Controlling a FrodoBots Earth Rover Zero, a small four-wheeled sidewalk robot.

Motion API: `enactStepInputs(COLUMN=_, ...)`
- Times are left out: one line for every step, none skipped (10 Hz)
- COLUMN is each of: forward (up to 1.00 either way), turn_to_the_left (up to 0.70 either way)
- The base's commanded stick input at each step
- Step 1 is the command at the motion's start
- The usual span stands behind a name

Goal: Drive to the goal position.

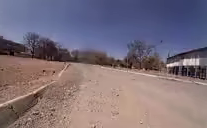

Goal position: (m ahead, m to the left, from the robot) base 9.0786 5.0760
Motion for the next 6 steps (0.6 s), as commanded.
enactStepInputs(forward=1.00, turn_to_the_left=0.00)
enactStepInputs(forward=1.00, turn_to_the_left=0.00)
enactStepInputs(forward=1.00, turn_to_the_left=0.00)
enactStepInputs(forward=1.00, turn_to_the_left=0.00)
enactStepInputs(forward=1.00, turn_to_the_left=0.00)
enactStepInputs(forward=1.00, turn_to_the_left=0.00)
